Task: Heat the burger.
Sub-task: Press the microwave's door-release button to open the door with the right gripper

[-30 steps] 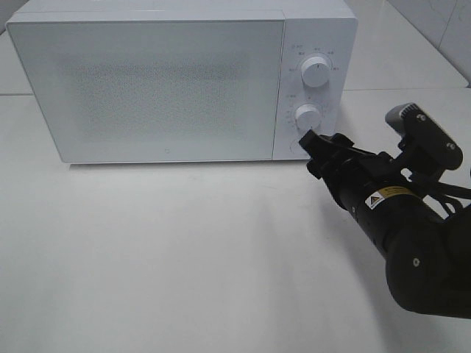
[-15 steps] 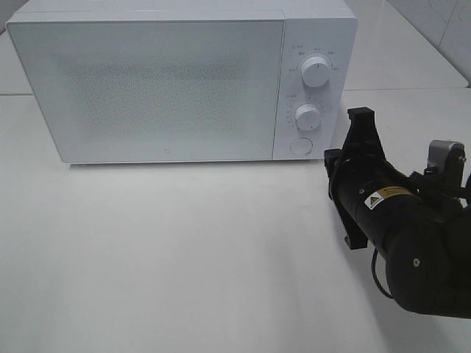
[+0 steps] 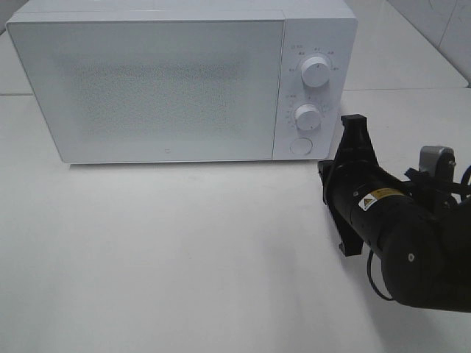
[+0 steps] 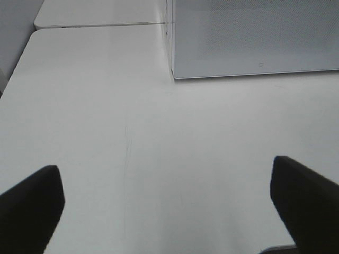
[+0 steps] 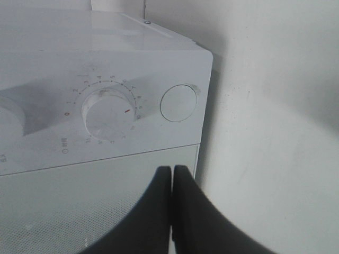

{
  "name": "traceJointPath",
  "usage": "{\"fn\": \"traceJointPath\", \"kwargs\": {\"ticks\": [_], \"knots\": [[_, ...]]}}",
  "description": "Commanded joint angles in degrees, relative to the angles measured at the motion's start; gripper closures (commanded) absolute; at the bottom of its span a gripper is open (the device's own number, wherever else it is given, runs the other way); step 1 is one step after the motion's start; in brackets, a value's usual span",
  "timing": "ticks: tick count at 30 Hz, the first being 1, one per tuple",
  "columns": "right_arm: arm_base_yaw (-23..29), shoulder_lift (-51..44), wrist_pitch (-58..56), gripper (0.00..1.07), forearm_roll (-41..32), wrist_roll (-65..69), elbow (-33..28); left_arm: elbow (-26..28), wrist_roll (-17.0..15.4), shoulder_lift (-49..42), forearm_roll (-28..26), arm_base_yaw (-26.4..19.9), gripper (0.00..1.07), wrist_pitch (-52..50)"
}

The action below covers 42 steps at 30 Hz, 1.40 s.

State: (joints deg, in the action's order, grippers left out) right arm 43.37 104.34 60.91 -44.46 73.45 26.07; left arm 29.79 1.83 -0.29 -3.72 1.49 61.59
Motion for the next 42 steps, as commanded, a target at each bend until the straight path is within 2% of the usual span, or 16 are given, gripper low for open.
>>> {"fn": "traceJointPath", "kwargs": {"ticks": [1, 5, 20, 22, 42], "knots": [[-1.49, 1.09, -1.15, 1.07, 2.98, 0.97, 1.55, -0.23, 0.00, -0.40, -0.40, -0.29, 0.09, -0.40], [-3.50, 4.24, -1.26, 1.07, 6.36, 4.70, 4.58, -0.23, 0.06, -0.40, -0.40, -0.29, 0.09, -0.40], [-8.08, 10.08, -4.81, 1.07, 9.17, 6.25, 12.32, -0.23, 0.00, -0.40, -0.40, -0.29, 0.09, -0.40], [-8.71, 12.09, -5.44, 1.07, 9.91, 6.53, 14.78, -0.23, 0.00, -0.40, -0.40, -0.29, 0.09, -0.40], [-12.09, 18.28, -8.48, 1.07, 10.14, 5.44, 23.26, -0.23, 0.17, -0.40, -0.40, -0.29, 0.09, -0.40]]}}
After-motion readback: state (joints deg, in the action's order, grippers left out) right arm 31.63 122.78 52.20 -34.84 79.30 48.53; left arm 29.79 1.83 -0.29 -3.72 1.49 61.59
